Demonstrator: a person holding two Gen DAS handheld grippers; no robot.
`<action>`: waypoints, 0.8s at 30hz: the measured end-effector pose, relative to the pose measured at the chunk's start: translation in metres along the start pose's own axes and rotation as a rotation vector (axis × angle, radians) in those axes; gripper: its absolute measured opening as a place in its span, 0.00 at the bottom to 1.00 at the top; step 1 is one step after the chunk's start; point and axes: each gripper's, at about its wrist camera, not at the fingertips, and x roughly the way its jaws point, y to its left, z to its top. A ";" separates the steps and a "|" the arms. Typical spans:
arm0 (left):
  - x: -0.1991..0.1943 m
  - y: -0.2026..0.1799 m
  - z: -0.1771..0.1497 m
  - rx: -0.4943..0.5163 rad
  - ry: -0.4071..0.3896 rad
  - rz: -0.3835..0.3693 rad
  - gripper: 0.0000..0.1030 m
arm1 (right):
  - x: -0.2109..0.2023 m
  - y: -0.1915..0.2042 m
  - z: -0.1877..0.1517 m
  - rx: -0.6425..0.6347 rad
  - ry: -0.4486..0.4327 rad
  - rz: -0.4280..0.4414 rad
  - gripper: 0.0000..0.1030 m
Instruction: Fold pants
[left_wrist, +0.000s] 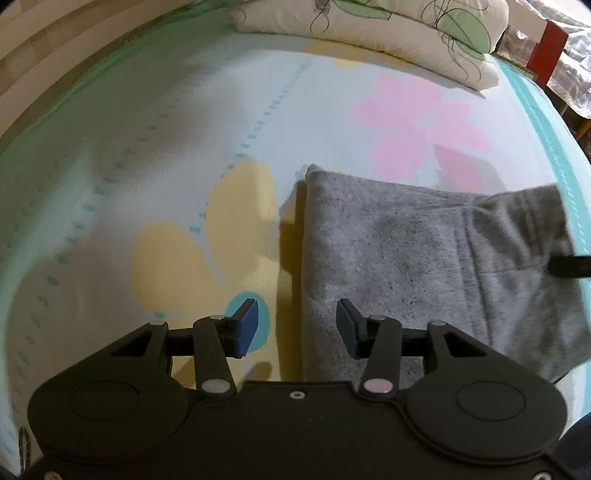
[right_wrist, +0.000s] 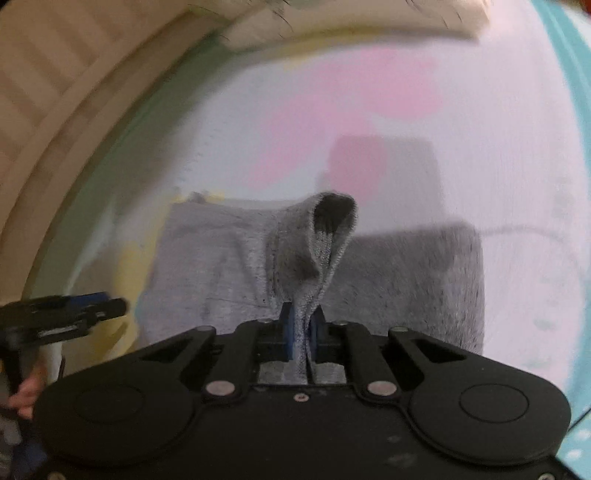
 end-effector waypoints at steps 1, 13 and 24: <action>-0.002 -0.003 -0.001 0.002 -0.007 0.001 0.53 | -0.010 0.003 0.001 0.000 -0.017 0.006 0.08; -0.004 -0.041 -0.002 0.110 -0.023 -0.051 0.58 | -0.022 -0.041 -0.010 0.095 0.020 -0.208 0.08; 0.031 -0.085 -0.017 0.247 -0.003 -0.025 0.64 | 0.004 -0.058 -0.015 0.079 0.087 -0.269 0.10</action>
